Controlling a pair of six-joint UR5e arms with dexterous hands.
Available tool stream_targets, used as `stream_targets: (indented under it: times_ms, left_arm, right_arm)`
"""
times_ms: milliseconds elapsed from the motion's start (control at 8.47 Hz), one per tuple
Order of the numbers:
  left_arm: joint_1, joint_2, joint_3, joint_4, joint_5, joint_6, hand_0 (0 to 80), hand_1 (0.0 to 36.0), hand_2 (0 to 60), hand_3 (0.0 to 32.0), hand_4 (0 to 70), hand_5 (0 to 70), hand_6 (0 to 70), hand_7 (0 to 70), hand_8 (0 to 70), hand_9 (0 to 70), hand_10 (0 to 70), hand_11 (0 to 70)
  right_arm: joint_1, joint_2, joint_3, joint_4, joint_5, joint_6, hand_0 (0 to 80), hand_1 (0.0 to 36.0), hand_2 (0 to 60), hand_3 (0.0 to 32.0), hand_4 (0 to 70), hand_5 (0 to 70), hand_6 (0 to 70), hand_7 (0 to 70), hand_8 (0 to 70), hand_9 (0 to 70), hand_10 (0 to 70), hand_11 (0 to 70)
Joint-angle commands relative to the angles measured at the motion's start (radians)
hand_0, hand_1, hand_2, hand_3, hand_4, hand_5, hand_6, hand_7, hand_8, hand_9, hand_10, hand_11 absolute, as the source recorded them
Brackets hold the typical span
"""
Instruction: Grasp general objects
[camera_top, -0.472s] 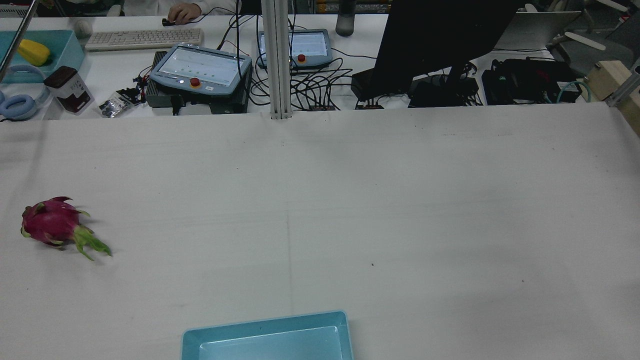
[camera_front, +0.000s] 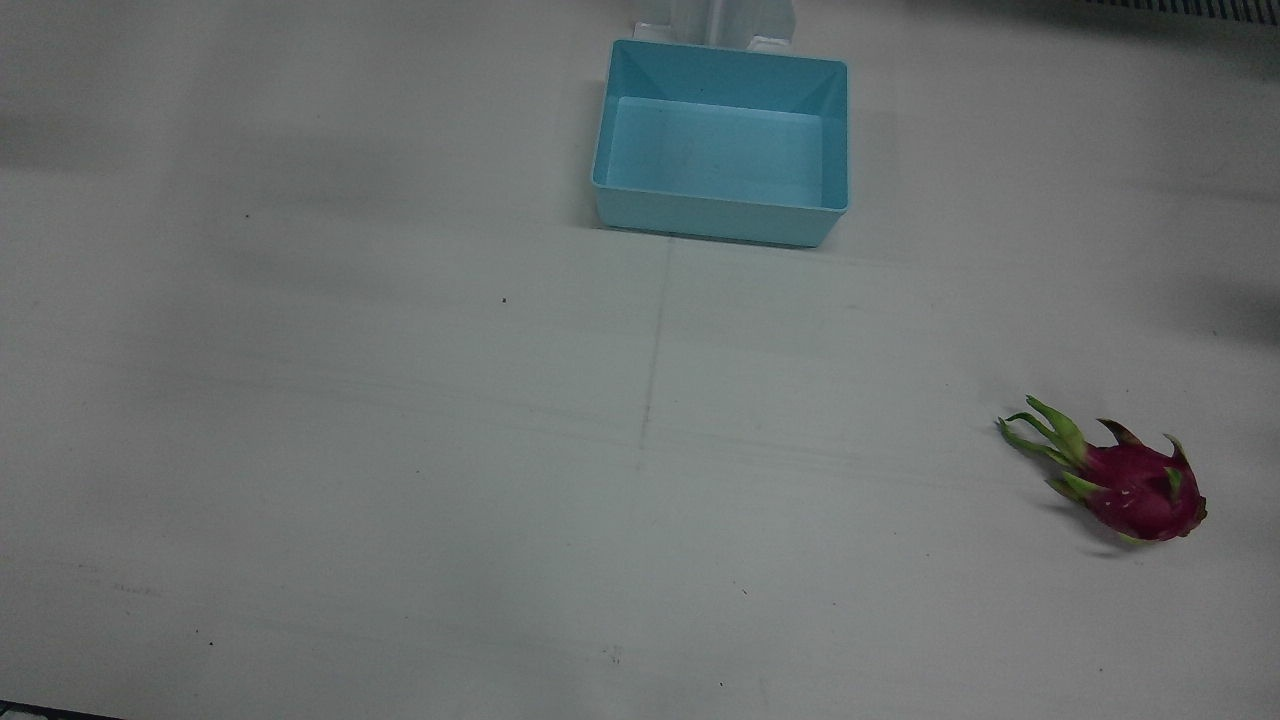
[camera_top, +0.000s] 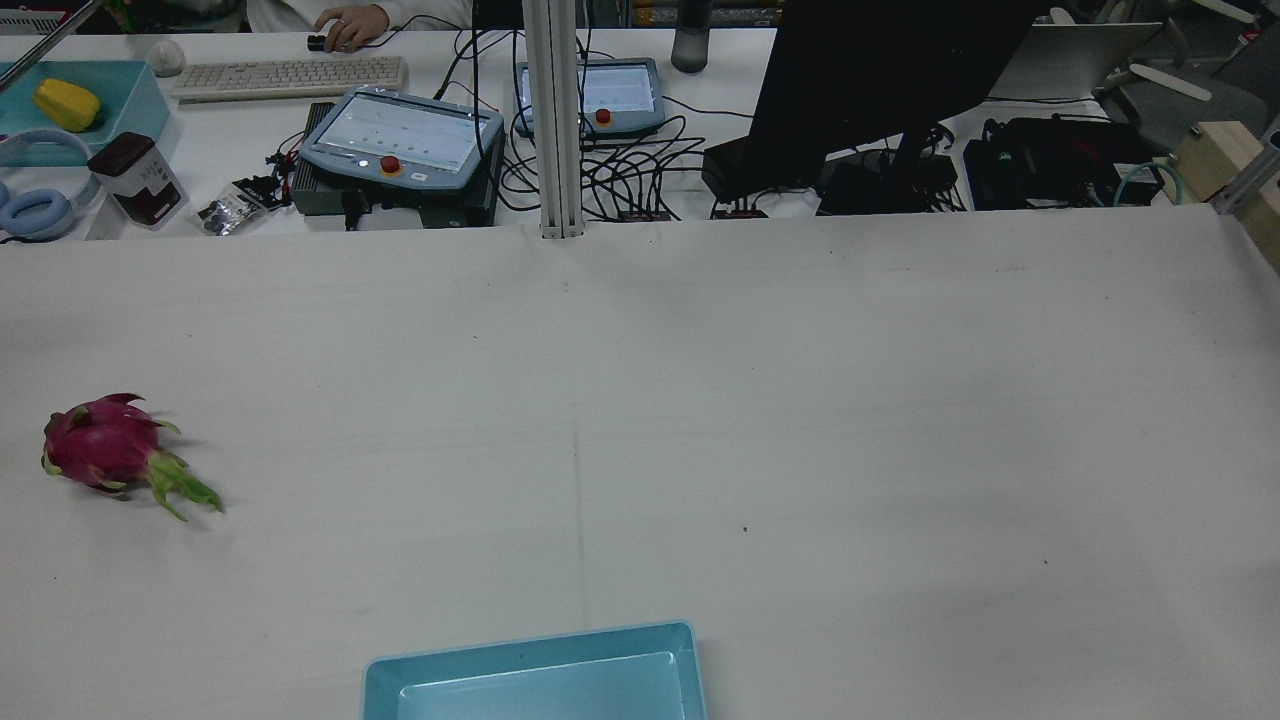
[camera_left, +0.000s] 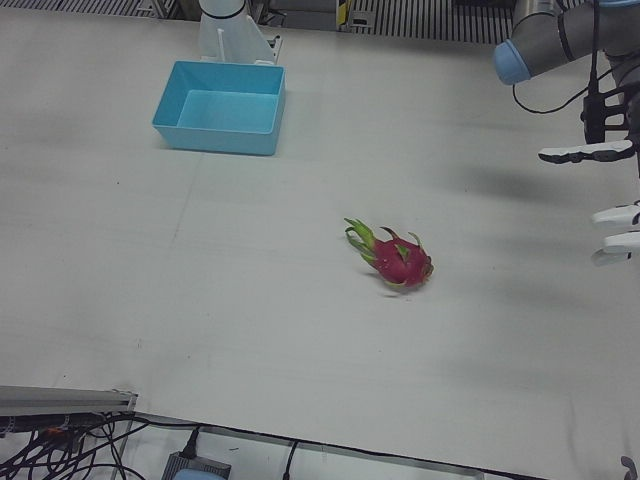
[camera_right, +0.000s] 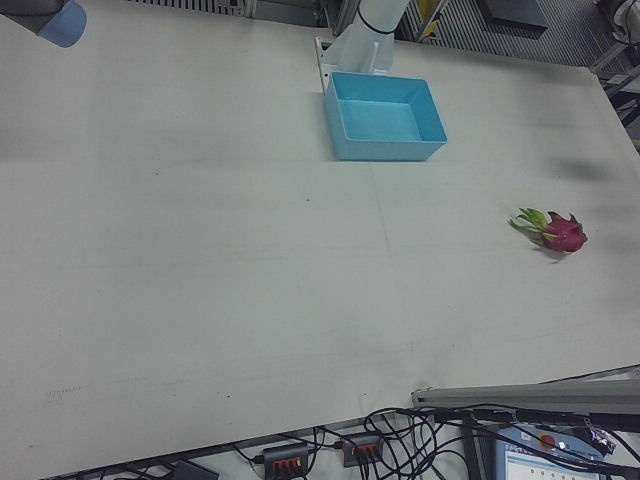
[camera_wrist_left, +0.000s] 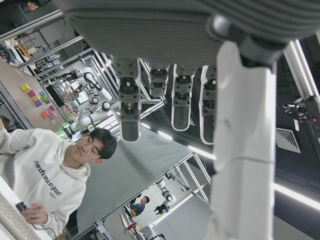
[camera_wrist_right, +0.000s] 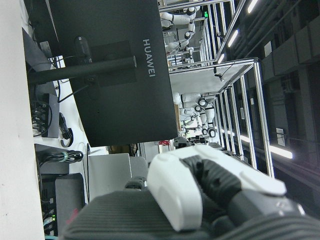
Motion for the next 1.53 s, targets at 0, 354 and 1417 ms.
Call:
stream_targets:
  times_ms: [0, 354, 1417]
  left_arm:
    - [0.034, -0.002, -0.042, -0.075, 0.017, 0.207, 53.4, 15.1, 0.5, 0.0, 10.2, 70.0, 11.3, 20.0, 4.2, 3.0, 9.5, 15.5]
    - [0.032, -0.007, -0.131, 0.012, 0.13, 0.449, 52.9, 15.0, 0.0, 0.0, 4.9, 70.0, 4.5, 7.3, 0.0, 0.1, 5.5, 9.7]
    - [0.038, 0.109, -0.16, -0.012, 0.332, 0.92, 59.9, 21.8, 0.0, 8.2, 8.9, 0.0, 0.0, 0.0, 0.0, 0.0, 3.6, 7.8]
  right_arm:
    - [0.0, 0.001, -0.002, 0.0, 0.001, 0.0, 0.0, 0.0, 0.0, 0.0, 0.0, 0.0, 0.0, 0.0, 0.0, 0.0, 0.0, 0.0]
    - [0.0, -0.001, -0.002, 0.0, 0.001, 0.0, 0.0, 0.0, 0.0, 0.0, 0.0, 0.0, 0.0, 0.0, 0.0, 0.0, 0.0, 0.0]
    - [-0.002, -0.001, -0.003, 0.0, 0.001, 0.0, 0.0, 0.0, 0.0, 0.0, 0.0, 0.0, 0.0, 0.0, 0.0, 0.0, 0.0, 0.0]
